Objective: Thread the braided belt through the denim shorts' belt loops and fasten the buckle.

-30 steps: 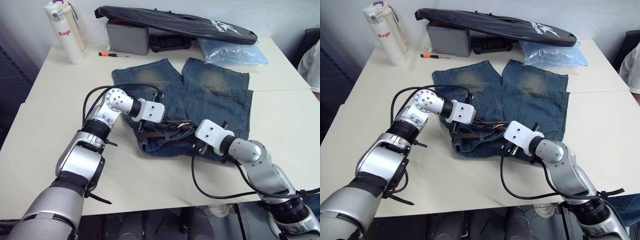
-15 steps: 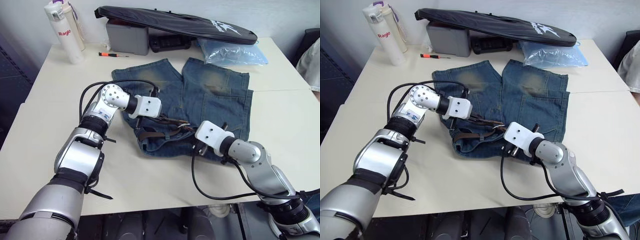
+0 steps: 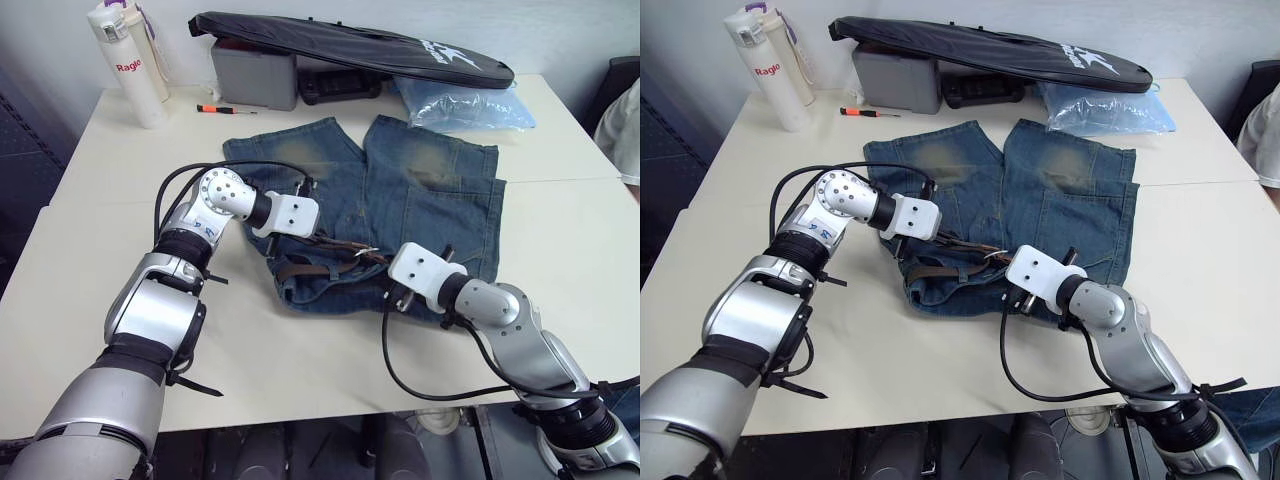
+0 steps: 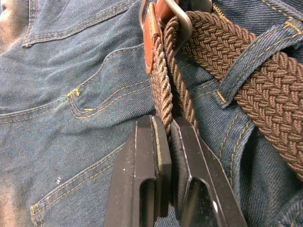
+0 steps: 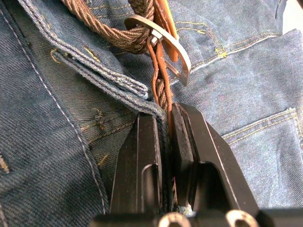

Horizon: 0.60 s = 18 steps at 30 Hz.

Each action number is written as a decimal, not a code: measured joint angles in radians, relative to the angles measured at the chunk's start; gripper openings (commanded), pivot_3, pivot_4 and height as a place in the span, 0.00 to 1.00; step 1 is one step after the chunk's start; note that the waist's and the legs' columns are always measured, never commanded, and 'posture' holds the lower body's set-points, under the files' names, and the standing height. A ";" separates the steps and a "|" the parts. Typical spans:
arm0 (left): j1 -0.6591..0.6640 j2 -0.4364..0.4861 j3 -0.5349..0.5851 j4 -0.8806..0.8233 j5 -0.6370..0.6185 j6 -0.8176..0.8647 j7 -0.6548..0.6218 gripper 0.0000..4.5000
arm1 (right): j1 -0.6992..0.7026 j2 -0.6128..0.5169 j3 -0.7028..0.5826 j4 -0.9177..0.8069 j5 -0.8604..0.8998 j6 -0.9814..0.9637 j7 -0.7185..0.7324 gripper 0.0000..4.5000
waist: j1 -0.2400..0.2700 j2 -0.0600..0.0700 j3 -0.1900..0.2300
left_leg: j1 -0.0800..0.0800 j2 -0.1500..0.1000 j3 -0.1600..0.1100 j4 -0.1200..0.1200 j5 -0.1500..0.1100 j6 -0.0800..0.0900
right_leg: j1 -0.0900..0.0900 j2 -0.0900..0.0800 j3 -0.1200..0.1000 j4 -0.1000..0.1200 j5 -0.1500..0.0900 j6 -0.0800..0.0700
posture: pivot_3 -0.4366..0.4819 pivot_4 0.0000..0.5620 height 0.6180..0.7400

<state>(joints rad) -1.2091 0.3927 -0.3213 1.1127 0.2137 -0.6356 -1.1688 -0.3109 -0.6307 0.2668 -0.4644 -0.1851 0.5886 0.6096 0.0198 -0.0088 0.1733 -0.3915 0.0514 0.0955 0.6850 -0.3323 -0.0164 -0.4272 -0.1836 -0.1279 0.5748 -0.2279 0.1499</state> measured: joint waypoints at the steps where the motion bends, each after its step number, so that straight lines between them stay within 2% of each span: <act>1: -0.001 0.000 -0.001 0.001 0.001 -0.001 0.001 0.00 | 0.000 0.000 0.000 0.000 -0.002 -0.001 0.000 0.00 | 0.000 0.000 0.000 | 0.000 0.000 0.000 0.000 0.000 0.000 | 0.000 0.000 0.000 0.000 0.000 0.000 | 0.48 0.27 1.00; 18: -0.122 -0.022 -0.061 0.094 0.107 -0.096 0.046 0.00 | -0.018 -0.024 0.012 0.036 -0.044 -0.066 0.012 0.00 | 0.000 0.000 0.000 | 0.000 0.000 0.000 0.000 0.000 0.000 | 0.000 0.000 0.000 0.000 0.000 0.000 | 0.48 0.27 1.00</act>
<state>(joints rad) -1.3312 0.3704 -0.3820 1.2069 0.3206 -0.7318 -1.1226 -0.3287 -0.6544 0.2792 -0.4284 -0.2296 0.5224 0.6220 0.0200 -0.0088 0.1734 -0.3915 0.0513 0.0955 0.6849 -0.3323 -0.0164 -0.4273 -0.1837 -0.1279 0.5746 -0.2279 0.1499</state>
